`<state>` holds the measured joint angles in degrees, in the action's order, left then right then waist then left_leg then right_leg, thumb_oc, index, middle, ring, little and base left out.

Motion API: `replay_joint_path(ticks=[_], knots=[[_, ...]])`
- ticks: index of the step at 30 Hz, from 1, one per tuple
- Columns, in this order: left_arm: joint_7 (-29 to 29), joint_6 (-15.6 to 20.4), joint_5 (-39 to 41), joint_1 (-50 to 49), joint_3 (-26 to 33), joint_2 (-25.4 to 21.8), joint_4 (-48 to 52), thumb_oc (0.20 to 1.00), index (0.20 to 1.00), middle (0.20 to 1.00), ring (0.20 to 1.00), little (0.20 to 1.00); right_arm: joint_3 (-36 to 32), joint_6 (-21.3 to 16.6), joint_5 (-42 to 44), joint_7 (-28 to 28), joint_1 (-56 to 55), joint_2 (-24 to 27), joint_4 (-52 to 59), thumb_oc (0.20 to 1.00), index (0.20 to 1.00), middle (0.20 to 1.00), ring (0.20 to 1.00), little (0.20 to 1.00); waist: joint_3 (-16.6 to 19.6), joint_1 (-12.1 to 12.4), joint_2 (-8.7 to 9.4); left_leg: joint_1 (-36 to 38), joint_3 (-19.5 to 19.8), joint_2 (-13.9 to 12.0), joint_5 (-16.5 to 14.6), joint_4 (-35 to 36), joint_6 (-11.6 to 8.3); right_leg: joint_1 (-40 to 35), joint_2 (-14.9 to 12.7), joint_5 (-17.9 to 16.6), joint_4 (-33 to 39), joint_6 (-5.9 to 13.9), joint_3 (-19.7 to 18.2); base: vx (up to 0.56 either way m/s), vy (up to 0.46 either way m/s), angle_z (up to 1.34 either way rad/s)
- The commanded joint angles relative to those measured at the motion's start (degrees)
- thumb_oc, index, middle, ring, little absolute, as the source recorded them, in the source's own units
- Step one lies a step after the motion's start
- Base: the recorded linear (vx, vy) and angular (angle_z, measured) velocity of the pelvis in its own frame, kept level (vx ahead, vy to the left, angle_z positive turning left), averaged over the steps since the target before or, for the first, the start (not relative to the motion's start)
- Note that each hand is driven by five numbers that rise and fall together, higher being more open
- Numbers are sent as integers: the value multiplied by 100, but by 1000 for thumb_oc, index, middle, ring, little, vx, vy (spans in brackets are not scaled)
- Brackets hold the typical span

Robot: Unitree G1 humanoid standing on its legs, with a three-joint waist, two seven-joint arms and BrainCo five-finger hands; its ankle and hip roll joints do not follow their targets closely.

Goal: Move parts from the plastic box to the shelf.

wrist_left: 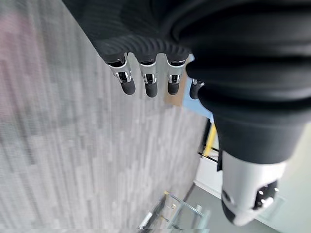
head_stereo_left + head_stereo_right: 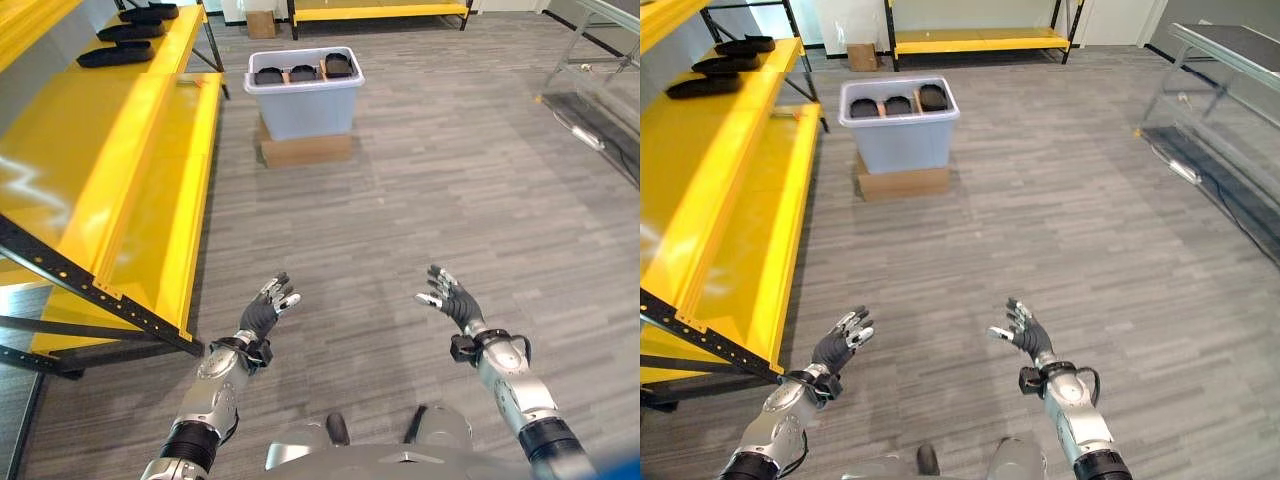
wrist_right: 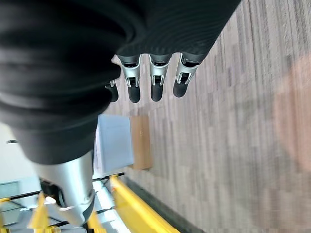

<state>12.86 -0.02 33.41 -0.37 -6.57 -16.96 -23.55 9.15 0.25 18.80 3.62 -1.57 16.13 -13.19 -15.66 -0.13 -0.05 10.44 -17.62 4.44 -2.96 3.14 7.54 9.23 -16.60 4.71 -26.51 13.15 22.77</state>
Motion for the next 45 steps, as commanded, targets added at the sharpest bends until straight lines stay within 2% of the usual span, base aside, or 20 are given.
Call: replay_joint_path(ticks=[1, 4, 6, 9, 10, 14, 19, 22, 24, 27, 29, 30, 31, 32, 33, 34, 36, 41, 43, 45], knots=[[-197, 187, 281, 184, -180, -44, 380, 1000, 1000, 1000, 1000, 1000, -125, -649, -215, -224, 244, -127, -33, 1000, 1000, 1000, 1000, 1000, 115, 30, 199, 365, -3, -35, -715, -141, -440, -359, 35, -1859, 1936, 107, 70, 347, -225, 25], [-83, 276, 298, 80, -305, -50, 357, 1000, 1000, 1000, 1000, 1000, -173, -781, -398, -434, 159, -89, 1, 1000, 1000, 1000, 1000, 1000, 29, -15, 205, 420, 116, -101, -866, -324, -419, -282, 102, -1927, 2379, 131, -121, 381, -216, 25], [89, 381, 231, -32, -428, -9, 412, 1000, 1000, 1000, 1000, 1000, -170, -770, -386, -697, 111, 36, -53, 1000, 1000, 1000, 1000, 1000, 36, -85, 292, 280, 258, -92, -857, -607, -416, -423, 326, -1722, 2419, -12, -347, 531, -327, 59], [18, 425, 303, -91, -442, -11, 438, 1000, 1000, 1000, 1000, 1000, -154, -697, -320, -852, 173, 68, -140, 1000, 1000, 1000, 1000, 1000, 77, -55, 276, 287, 164, -154, -892, -710, -436, -493, 364, -1488, 2223, -108, -219, 310, -162, 61], [33, 448, 358, -125, -430, -21, 453, 1000, 1000, 1000, 1000, 1000, -138, -644, -250, -952, 209, 94, -199, 1000, 1000, 1000, 1000, 1000, 110, -35, 211, 340, 167, -257, -1005, -816, -479, -590, 449, -1188, 2079, -171, -144, 442, -209, 10], [92, 490, 365, -215, -394, 28, 537, 1000, 1000, 1000, 1000, 1000, -148, -602, -241, -946, 269, 205, -328, 1000, 1000, 1000, 1000, 1000, 194, -6, 203, 260, 15, -429, -1175, -1377, -613, -792, 588, -823, 1940, -488, -33, 380, -215, 1], [124, 559, 514, -262, -273, 138, 577, 1000, 1000, 1000, 1000, 1000, -152, -582, -481, -750, 232, 327, -315, 1000, 1000, 1000, 1000, 1000, 313, -24, 204, 27, -110, -688, -825, -2329, -935, -1050, 935, -527, 2098, -812, -27, 339, -249, -9], [126, 566, 535, -152, -294, 212, 444, 1000, 1000, 1000, 1000, 1000, -159, -590, -431, -686, 177, 405, -313, 1000, 1000, 1000, 1000, 1000, 418, -78, 198, -181, -257, -888, -247, -3279, -1288, -1231, 1194, -254, 2247, -1103, 96, 253, -273, -16], [183, 520, 474, -100, -300, 220, 408, 1000, 1000, 1000, 1000, 1000, -179, -639, -464, -667, 134, 426, -319, 1000, 1000, 1000, 1000, 1000, 401, -81, 210, -408, -260, -911, -159, -3679, -1331, -1283, 1243, -180, 2254, -1177, 121, 195, -180, 9], [229, 496, 412, -72, -272, 205, 371, 1000, 1000, 1000, 1000, 1000, -192, -676, -509, -582, 95, 403, -333, 1000, 1000, 1000, 1000, 1000, 347, -99, 152, -403, -252, -702, -428, -2922, -1143, -1175, 1230, -194, 2080, -1083, 132, 160, 0, 23], [190, 476, 421, -84, -261, 161, 409, 1000, 1000, 1000, 1000, 1000, -195, -631, -552, -571, 84, 370, -294, 1000, 1000, 1000, 1000, 1000, 294, -144, 142, -298, -364, -664, -620, -2059, -1011, -1121, 1178, -238, 1952, -983, 111, 157, 107, 15], [153, 471, 446, -97, -251, 150, 424, 1000, 1000, 1000, 1000, 1000, -184, -591, -559, -566, 82, 363, -278, 1000, 1000, 1000, 1000, 1000, 271, -155, 123, -268, -425, -696, -539, -1541, -1027, -1169, 1176, -239, 1955, -940, 66, 177, 126, 23], [122, 491, 468, -111, -242, 146, 421, 1000, 1000, 1000, 1000, 1000, -165, -575, -590, -553, 84, 361, -273, 1000, 1000, 1000, 1000, 1000, 254, -146, 116, -293, -464, -752, -381, -1226, -1064, -1272, 1184, -209, 1999, -918, 13, 292, 196, 40], [48, 588, 569, -183, -179, 173, 383, 1000, 1000, 1000, 1000, 1000, -85, -612, -688, -471, 86, 381, -287, 1000, 1000, 1000, 1000, 1000, 235, -47, 105, -562, -463, -1043, 264, -623, -1250, -1661, 1224, -82, 2240, -902, -141, 253, 165, 34], [42, 608, 576, -205, -158, 185, 375, 1000, 1000, 1000, 1000, 1000, -61, -622, -695, -454, 89, 387, -287, 1000, 1000, 1000, 1000, 1000, 231, -17, 95, -632, -432, -1149, 459, -467, -1317, -1732, 1228, -61, 2288, -900, -168, 357, 249, -20], [-7, 738, 593, -289, -82, 230, 315, 1000, 1000, 1000, 1000, 1000, 61, -639, -727, -405, 118, 430, -273, 1000, 1000, 1000, 1000, 1000, 198, 71, 71, -838, -366, -1588, 1046, -78, -1525, -1958, 1197, 29, 2409, -910, -236, 232, 183, -53], [-30, 835, 630, -345, 0, 260, 247, 1000, 1000, 1000, 1000, 1000, 143, -614, -711, -344, 126, 498, -221, 1000, 1000, 1000, 1000, 1000, 167, 97, 53, -899, -372, -1852, 1273, 37, -1626, -2042, 1129, 105, 2376, -907, -221, 243, 248, -51], [22, 893, 591, -389, 129, 238, 197, 1000, 1000, 1000, 1000, 1000, 186, -597, -739, -159, 87, 541, -170, 1000, 1000, 1000, 1000, 1000, 192, 93, 24, -806, -546, -1926, 1198, 27, -1586, -2033, 970, 398, 1922, -865, -73, 213, 286, -31], [2, 870, 384, -364, 95, 181, 204, 1000, 1000, 1000, 1000, 1000, 177, -606, -732, -112, 55, 511, -214, 1000, 1000, 1000, 1000, 1000, 220, 136, 36, -805, -564, -1811, 1039, -100, -1494, -2040, 855, 542, 1631, -854, 25, 338, 461, -15], [-3, 872, 180, -259, 31, 79, 190, 1000, 1000, 1000, 1000, 1000, 169, -572, -665, -74, 65, 467, -205, 1000, 1000, 1000, 1000, 1000, 250, 202, 109, -952, -541, -1581, 716, -534, -1297, -2116, 746, 658, 1432, -815, 22, 333, 483, 20]])
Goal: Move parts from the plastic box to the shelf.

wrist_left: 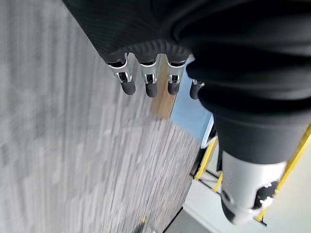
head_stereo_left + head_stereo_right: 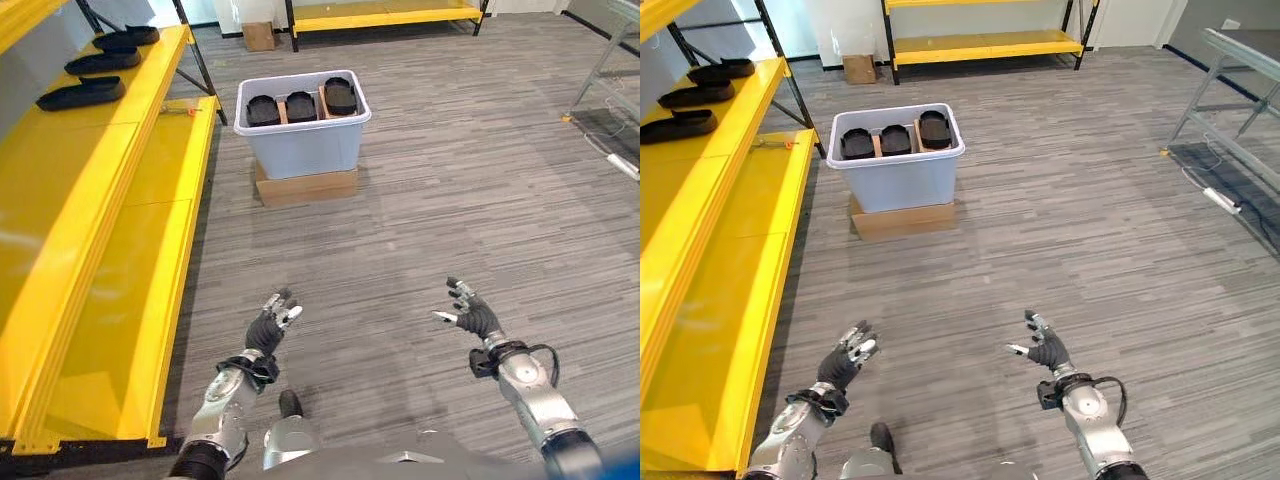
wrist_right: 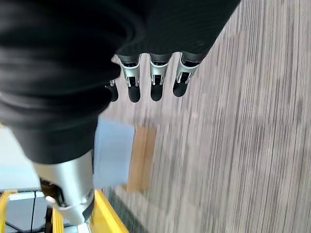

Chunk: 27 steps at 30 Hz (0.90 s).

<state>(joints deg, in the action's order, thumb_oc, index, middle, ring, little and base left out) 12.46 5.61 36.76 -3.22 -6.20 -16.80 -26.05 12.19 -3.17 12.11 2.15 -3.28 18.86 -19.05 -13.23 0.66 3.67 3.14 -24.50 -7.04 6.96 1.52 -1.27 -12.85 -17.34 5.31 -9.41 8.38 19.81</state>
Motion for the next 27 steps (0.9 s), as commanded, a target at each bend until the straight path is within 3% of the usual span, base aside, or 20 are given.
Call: replay_joint_path(ticks=[1, 4, 6, 7, 10, 12, 14, 16, 19, 21, 23, 27], knots=[[16, 297, -174, 91, -50, 12, 455, 1000, 1000, 1000, 1000, 1000, -105, -264, -14, 100, 251, 189, 412, 1000, 1000, 1000, 1000, 1000, 19, 163, -226, -321, 210, -350, -385, -539, -342, 96, 771, 642, -377, -323, 291, 196, 343, 42], [3, 293, -490, 233, -141, -127, 471, 1000, 1000, 1000, 1000, 1000, 14, -267, 72, -27, 373, 59, 472, 1000, 1000, 1000, 1000, 1000, 45, 268, -141, -298, 390, 48, -635, -577, -34, 225, 576, 410, -1060, -61, 103, 235, 426, 12], [36, 176, -559, 345, -198, -209, 493, 1000, 1000, 1000, 1000, 1000, 58, -247, 271, -153, 424, -57, 562, 1000, 1000, 1000, 1000, 1000, 123, 305, -94, -149, 429, 423, -815, -390, 252, 403, 375, -143, -1912, 229, 17, 163, 366, 27], [39, 170, -562, 353, -202, -214, 496, 1000, 1000, 1000, 1000, 1000, 59, -241, 273, -165, 425, -68, 571, 1000, 1000, 1000, 1000, 1000, 128, 309, -92, -135, 428, 449, -826, -371, 272, 433, 350, -185, -1981, 248, 12, 147, 376, 33], [-11, 147, -558, 377, -235, -232, 527, 1000, 1000, 1000, 1000, 1000, 96, -160, 213, -249, 427, -177, 643, 1000, 1000, 1000, 1000, 1000, 173, 305, -210, 169, 284, 667, -1000, -95, 529, 930, 37, -568, -3184, 369, 265, 116, 270, 16], [-47, 170, -448, 376, -235, -225, 542, 1000, 1000, 1000, 1000, 1000, 133, -139, 142, -268, 441, -195, 652, 1000, 1000, 1000, 1000, 1000, 153, 254, -253, 291, 285, 726, -1047, 19, 572, 1239, 139, -592, -3270, 368, 231, 109, 154, -18], [-101, 176, -384, 397, -225, -206, 587, 1000, 1000, 1000, 1000, 1000, 103, -203, 149, -265, 429, -178, 598, 1000, 1000, 1000, 1000, 1000, 79, 130, -304, 477, 390, 704, -1056, 81, 449, 1593, 369, -463, -2568, 232, 221, 162, 22, -30], [-120, 114, -354, 431, -217, -198, 612, 1000, 1000, 1000, 1000, 1000, 64, -239, 167, -246, 428, -162, 563, 1000, 1000, 1000, 1000, 1000, 53, 103, -304, 518, 437, 679, -1087, 61, 389, 1617, 371, -594, -1976, 212, 244, 135, -83, -7], [-242, 51, -338, 490, -278, -198, 659, 1000, 1000, 1000, 1000, 1000, 6, -327, 209, -202, 422, -144, 534, 1000, 1000, 1000, 1000, 1000, -16, 17, -204, 634, 504, 694, -1351, -21, 359, 1795, 168, -1242, -607, 361, 140, 171, -147, 20], [-254, 247, -315, 366, -433, -140, 595, 1000, 1000, 1000, 1000, 1000, -48, -357, 125, -239, 360, -210, 518, 1000, 1000, 1000, 1000, 1000, -79, -33, -139, 857, 507, 739, -1678, -79, 341, 1933, -127, -1917, 664, 574, 101, 397, -284, 12], [-159, 279, -379, 210, -487, -185, 659, 1000, 1000, 1000, 1000, 1000, -99, -401, 87, -398, 299, -257, 500, 1000, 1000, 1000, 1000, 1000, -158, 8, -125, 924, 500, 693, -1872, -306, 350, 1935, -291, -2114, 984, 627, 250, 487, -365, -8], [-147, 319, -458, 148, -518, -202, 710, 1000, 1000, 1000, 1000, 1000, -215, -328, 243, -606, 209, -208, 460, 1000, 1000, 1000, 1000, 1000, -172, -69, 10, 768, 758, 696, -1929, -830, 347, 1751, -121, -1996, 904, 529, -70, 391, -320, 21]])
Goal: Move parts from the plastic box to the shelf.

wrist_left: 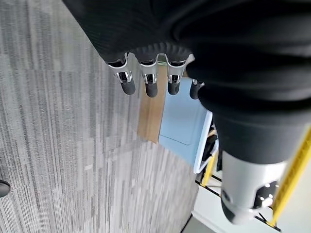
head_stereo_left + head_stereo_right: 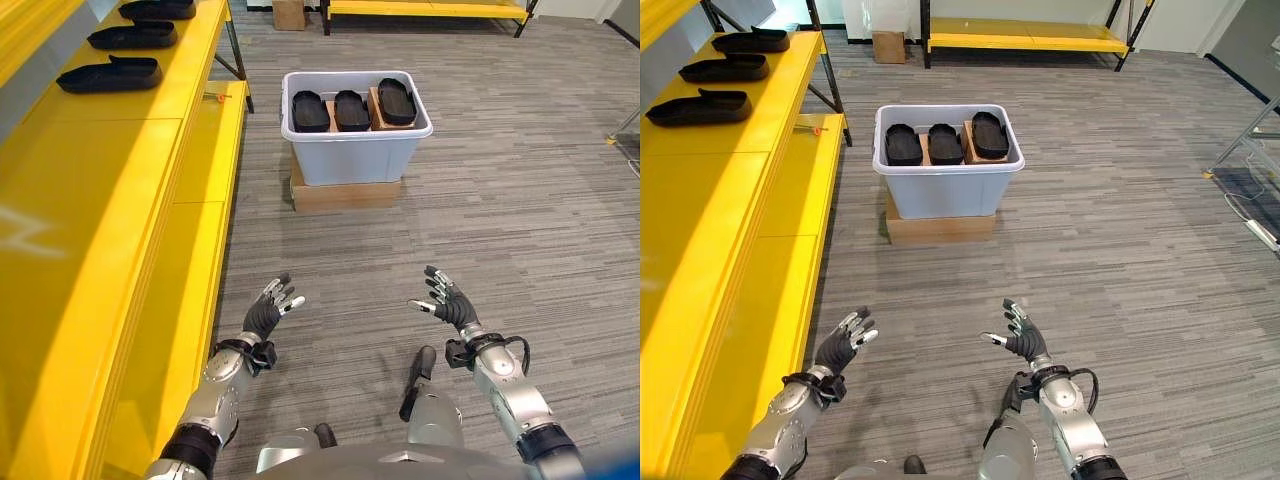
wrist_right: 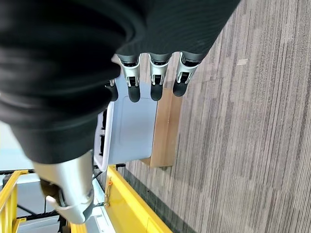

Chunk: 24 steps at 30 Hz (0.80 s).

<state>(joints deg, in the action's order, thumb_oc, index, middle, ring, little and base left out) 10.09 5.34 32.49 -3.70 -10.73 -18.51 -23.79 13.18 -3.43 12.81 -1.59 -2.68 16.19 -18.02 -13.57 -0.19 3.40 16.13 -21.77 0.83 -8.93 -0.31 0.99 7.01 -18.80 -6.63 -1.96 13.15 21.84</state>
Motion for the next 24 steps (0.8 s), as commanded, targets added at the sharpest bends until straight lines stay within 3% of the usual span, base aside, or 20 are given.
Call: replay_joint_path(ticks=[1, 3, 5, 8, 11, 16, 18, 20, 21, 23, 24], knots=[[25, 409, -6, 146, -41, -40, 523, 1000, 1000, 1000, 1000, 1000, -325, -218, 115, -290, 136, 73, 370, 1000, 1000, 1000, 1000, 1000, -132, 11, 49, -522, 430, -146, -363, -725, 100, -247, 37, -708, -18, 22, -242, 322, -248, 67], [13, 423, 2, 128, -35, -41, 529, 1000, 1000, 1000, 1000, 1000, -325, -183, 104, -314, 130, 76, 370, 1000, 1000, 1000, 1000, 1000, -128, 19, -8, -467, 452, -209, -460, -745, 77, -299, 88, -619, -84, 65, -233, 264, -163, 45], [-68, 489, 139, -31, 82, -9, 640, 1000, 1000, 1000, 1000, 1000, -356, 76, 116, -651, 187, 150, 216, 1000, 1000, 1000, 1000, 1000, -42, 50, -33, -358, 262, -467, -414, -826, -69, -474, 261, -97, -332, -116, 62, 441, -358, -14], [-108, 504, 160, -129, 145, 75, 688, 1000, 1000, 1000, 1000, 1000, -448, 60, 69, -780, 235, 224, 50, 1000, 1000, 1000, 1000, 1000, 30, 51, -29, -341, 38, -642, -470, -1134, -182, -642, 440, 147, -366, -348, 231, 300, -265, -15], [-184, 530, 199, -135, 175, 186, 670, 1000, 1000, 1000, 1000, 1000, -488, 26, -19, -677, 284, 328, 33, 1000, 1000, 1000, 1000, 1000, 92, 39, -25, -549, -184, -968, -63, -1747, -413, -831, 766, 452, -335, -667, 334, 300, -329, -28], [-129, 569, 202, -79, 224, 311, 497, 1000, 1000, 1000, 1000, 1000, -502, -40, -97, -639, 316, 439, 71, 1000, 1000, 1000, 1000, 1000, 176, -42, 12, -770, -526, -1365, 348, -2467, -639, -1020, 1096, 801, -256, -996, 449, 242, -303, 0], [-389, 664, 221, -50, 278, 374, 401, 1000, 1000, 1000, 1000, 1000, -522, -33, -27, -592, 292, 472, 89, 1000, 1000, 1000, 1000, 1000, 220, 3, 14, -897, -312, -1149, 333, -2876, -643, -1057, 1231, 864, -178, -1096, 478, 242, -247, 21], [-401, 674, 145, -63, 336, 358, 394, 1000, 1000, 1000, 1000, 1000, -540, -37, -9, -514, 280, 468, 76, 1000, 1000, 1000, 1000, 1000, 226, 46, -49, -871, -15, -700, 50, -2531, -502, -923, 1264, 823, -295, -1034, 424, 161, -15, 7], [-358, 618, 68, -62, 364, 309, 421, 1000, 1000, 1000, 1000, 1000, -553, -37, -18, -460, 239, 429, 94, 1000, 1000, 1000, 1000, 1000, 217, 41, -128, -756, 78, -410, -142, -1979, -371, -763, 1256, 800, -491, -973, 452, 187, 34, 1], [-323, 573, 41, -54, 358, 253, 454, 1000, 1000, 1000, 1000, 1000, -556, -12, 1, -459, 201, 402, 134, 1000, 1000, 1000, 1000, 1000, 187, 12, -178, -670, 113, -280, -254, -1398, -278, -654, 1220, 743, -643, -891, 480, 204, 85, 29], [-321, 535, 105, -42, 364, 163, 490, 1000, 1000, 1000, 1000, 1000, -523, -51, -36, -433, 170, 343, 116, 1000, 1000, 1000, 1000, 1000, 89, -7, -284, -665, 279, -231, 134, -413, -306, -588, 1246, 753, -824, -761, 352, 321, 149, 48]])
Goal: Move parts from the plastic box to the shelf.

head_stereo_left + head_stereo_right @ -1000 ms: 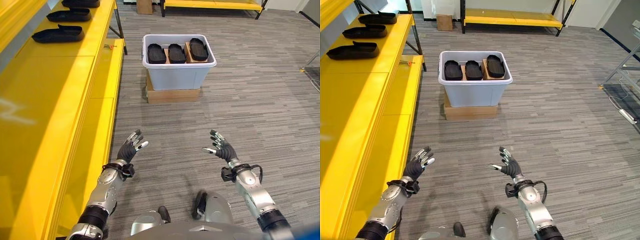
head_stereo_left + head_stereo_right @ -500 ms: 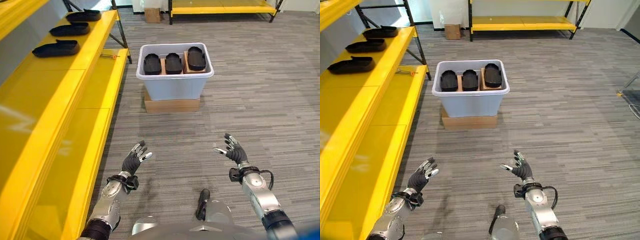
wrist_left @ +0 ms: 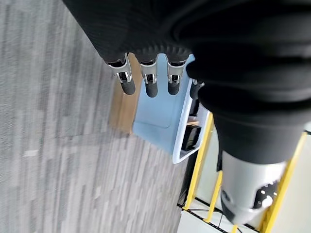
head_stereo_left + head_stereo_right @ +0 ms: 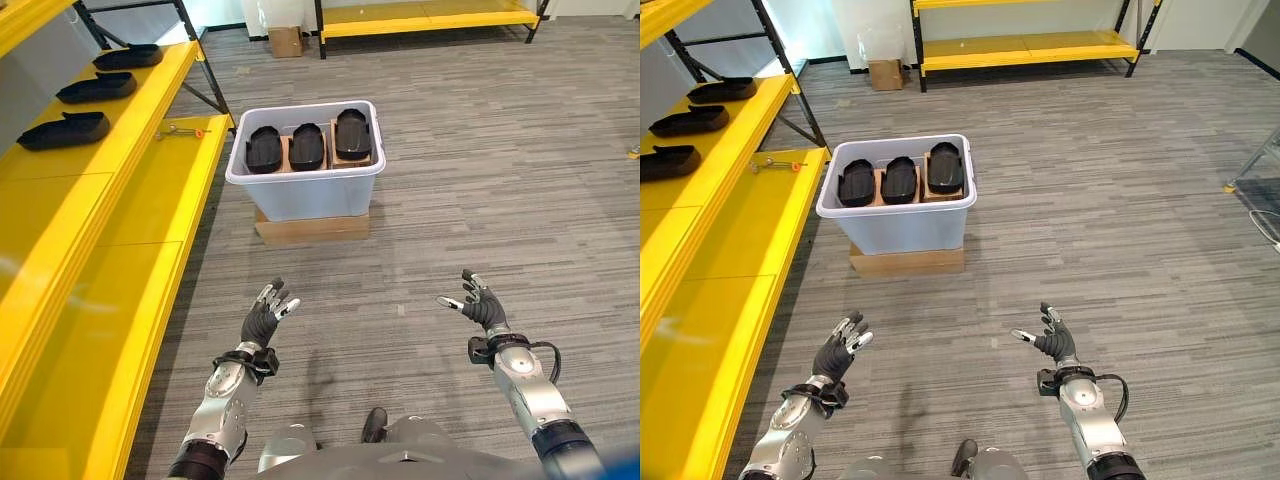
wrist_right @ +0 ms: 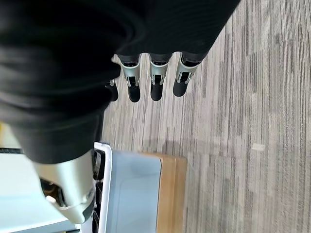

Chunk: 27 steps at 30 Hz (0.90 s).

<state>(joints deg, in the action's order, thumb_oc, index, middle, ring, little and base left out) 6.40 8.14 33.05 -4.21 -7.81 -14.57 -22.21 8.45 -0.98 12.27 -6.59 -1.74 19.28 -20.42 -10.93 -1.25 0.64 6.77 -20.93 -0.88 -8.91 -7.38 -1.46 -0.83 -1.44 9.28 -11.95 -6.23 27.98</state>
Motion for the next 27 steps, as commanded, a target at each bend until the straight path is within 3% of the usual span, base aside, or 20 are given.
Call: replay_joint_path(ticks=[1, 2, 3, 4, 5, 8, 9, 12, 16, 21, 24, 25, 26, 27], knots=[[4, 306, 154, -4, 89, -215, 280, 1000, 1000, 1000, 1000, 1000, 10, -342, -25, 138, 85, 13, 339, 1000, 1000, 1000, 1000, 1000, -248, 156, -62, 130, 254, -170, 639, 724, -224, -4, -387, -700, 278, 1188, -434, 439, 204, 39], [-145, 403, 444, -54, 134, -138, 212, 1000, 1000, 1000, 1000, 1000, 66, -397, -107, 291, 71, 20, 345, 1000, 1000, 1000, 1000, 1000, -307, 240, -75, -147, 220, -404, 1192, 1011, -410, -410, -327, -566, 538, 1158, -573, 423, 213, 1], [-264, 560, 482, -105, 215, -46, 129, 1000, 1000, 1000, 1000, 1000, 181, -386, -192, 387, 69, 58, 413, 1000, 1000, 1000, 1000, 1000, -337, 315, -60, -570, 128, -802, 1664, 1137, -577, -724, -388, -446, 753, 1109, -615, 413, 257, -11], [-326, 686, 482, -148, 260, 29, 47, 1000, 1000, 1000, 1000, 1000, 302, -385, -205, 461, 102, 106, 424, 1000, 1000, 1000, 1000, 1000, -362, 374, -68, -804, 128, -1052, 1894, 1146, -688, -864, -424, -346, 791, 1071, -612, 396, 303, -23], [-326, 741, 460, -170, 303, 55, -14, 1000, 1000, 1000, 1000, 1000, 417, -408, -219, 524, 144, 149, 427, 1000, 1000, 1000, 1000, 1000, -380, 408, -82, -912, 81, -1163, 1933, 1078, -698, -932, -467, -220, 705, 1050, -575, 356, 300, -35], [-264, 706, 321, -145, 355, -47, -44, 1000, 1000, 1000, 1000, 1000, 475, -411, -163, 650, 176, 196, 466, 1000, 1000, 1000, 1000, 1000, -347, 425, -59, -869, -182, -1160, 1712, 900, -559, -975, -559, 73, 355, 1069, -424, 415, 328, -81], [-202, 499, 142, -44, 350, -152, -35, 1000, 1000, 1000, 1000, 1000, 484, -358, -6, 598, 114, 137, 506, 1000, 1000, 1000, 1000, 1000, -287, 467, 42, -900, -330, -973, 1343, 493, -345, -1083, -617, 270, 61, 1063, -327, 631, 433, -65], [-62, 336, -45, 1, 274, -227, 34, 1000, 1000, 1000, 1000, 1000, 475, -385, -27, 636, 72, 37, 514, 1000, 1000, 1000, 1000, 1000, -252, 552, 155, -1033, -114, -708, 1037, 115, -150, -1127, -667, 281, -213, 1112, -525, 417, 346, -4], [-107, 385, -306, 50, 133, -364, 56, 1000, 1000, 1000, 1000, 1000, 533, -421, -69, 675, 160, -111, 631, 1000, 1000, 1000, 1000, 1000, -112, 593, 242, -729, 105, -105, 813, 520, 238, -974, -863, -324, -944, 1575, -807, 318, 429, 7], [8, 333, -493, 177, -111, -468, 120, 1000, 1000, 1000, 1000, 1000, 632, -376, -110, 510, 320, -200, 671, 1000, 1000, 1000, 1000, 1000, -7, 619, 151, -387, 125, 352, 496, 786, 694, -368, -1223, -976, -2649, 1788, -705, 190, 347, 29], [-63, 360, -329, 205, -130, -436, 116, 1000, 1000, 1000, 1000, 1000, 671, -370, -145, 514, 369, -181, 672, 1000, 1000, 1000, 1000, 1000, -71, 531, 64, -185, 200, 315, 456, 829, 638, 100, -1080, -778, -2284, 1657, -660, 146, 110, -7], [-76, 321, -349, 269, -133, -427, 120, 1000, 1000, 1000, 1000, 1000, 652, -381, -145, 504, 382, -160, 653, 1000, 1000, 1000, 1000, 1000, -119, 494, 34, -70, 237, 254, 433, 849, 550, 283, -1104, -781, -1835, 1609, -583, 65, -29, -30], [-92, 303, -353, 283, -138, -423, 128, 1000, 1000, 1000, 1000, 1000, 644, -391, -142, 511, 384, -153, 646, 1000, 1000, 1000, 1000, 1000, -132, 484, 34, -40, 246, 244, 425, 857, 531, 310, -1118, -834, -1676, 1613, -577, 123, -86, -6], [-158, 244, -370, 344, -173, -426, 150, 1000, 1000, 1000, 1000, 1000, 612, -426, -87, 523, 379, -111, 631, 1000, 1000, 1000, 1000, 1000, -185, 428, 48, 83, 297, 221, 345, 885, 472, 440, -1183, -1138, -1006, 1670, -592, 105, -113, 11]])
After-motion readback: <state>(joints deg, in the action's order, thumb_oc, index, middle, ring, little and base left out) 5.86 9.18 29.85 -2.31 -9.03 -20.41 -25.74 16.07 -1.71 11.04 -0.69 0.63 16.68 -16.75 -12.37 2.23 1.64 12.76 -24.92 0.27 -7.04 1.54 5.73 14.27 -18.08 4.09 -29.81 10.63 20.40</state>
